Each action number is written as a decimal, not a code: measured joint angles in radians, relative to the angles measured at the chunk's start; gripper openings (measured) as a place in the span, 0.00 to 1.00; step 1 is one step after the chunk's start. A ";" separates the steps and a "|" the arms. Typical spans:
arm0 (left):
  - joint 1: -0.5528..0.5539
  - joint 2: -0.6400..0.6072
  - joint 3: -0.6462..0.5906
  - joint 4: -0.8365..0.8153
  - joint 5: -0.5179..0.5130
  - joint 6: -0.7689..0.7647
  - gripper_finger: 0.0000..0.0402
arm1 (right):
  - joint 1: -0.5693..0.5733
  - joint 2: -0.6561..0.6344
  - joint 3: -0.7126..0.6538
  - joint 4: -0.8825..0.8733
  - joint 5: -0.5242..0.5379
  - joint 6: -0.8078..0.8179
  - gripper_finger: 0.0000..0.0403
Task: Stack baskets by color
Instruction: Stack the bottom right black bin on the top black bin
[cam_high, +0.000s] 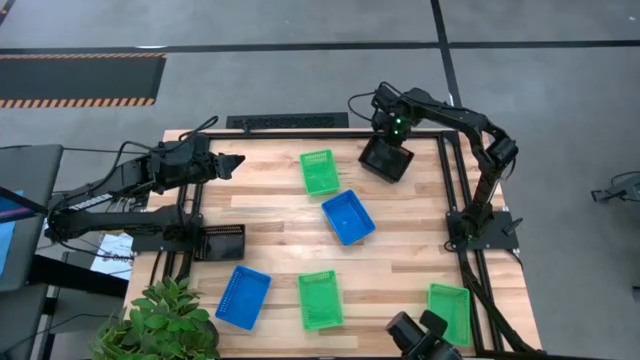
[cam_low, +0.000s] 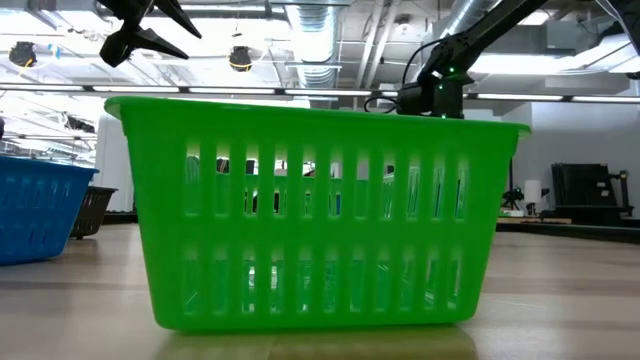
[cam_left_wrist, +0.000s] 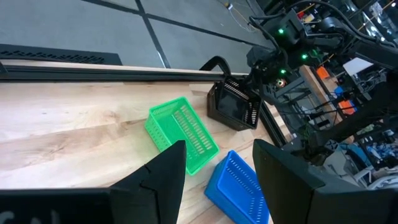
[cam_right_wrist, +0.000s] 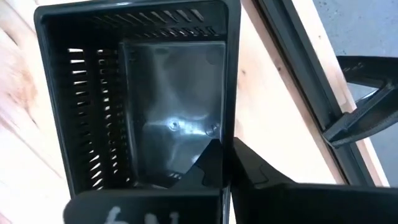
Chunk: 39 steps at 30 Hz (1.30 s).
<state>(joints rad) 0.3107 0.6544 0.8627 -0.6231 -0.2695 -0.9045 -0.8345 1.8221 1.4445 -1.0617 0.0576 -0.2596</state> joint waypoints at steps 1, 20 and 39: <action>0.000 0.000 0.000 0.000 0.000 0.000 0.43 | 0.000 0.000 0.000 -0.004 -0.002 0.000 0.05; 0.000 0.000 0.000 0.000 0.000 0.002 0.43 | -0.100 -0.003 0.000 -0.088 -0.270 -0.026 0.06; 0.000 0.000 0.000 0.000 -0.007 0.005 0.43 | -0.097 -0.002 0.000 -0.058 -0.261 -0.056 0.34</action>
<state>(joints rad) 0.3108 0.6544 0.8627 -0.6231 -0.2761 -0.8991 -0.9318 1.8206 1.4441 -1.1194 -0.2038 -0.3153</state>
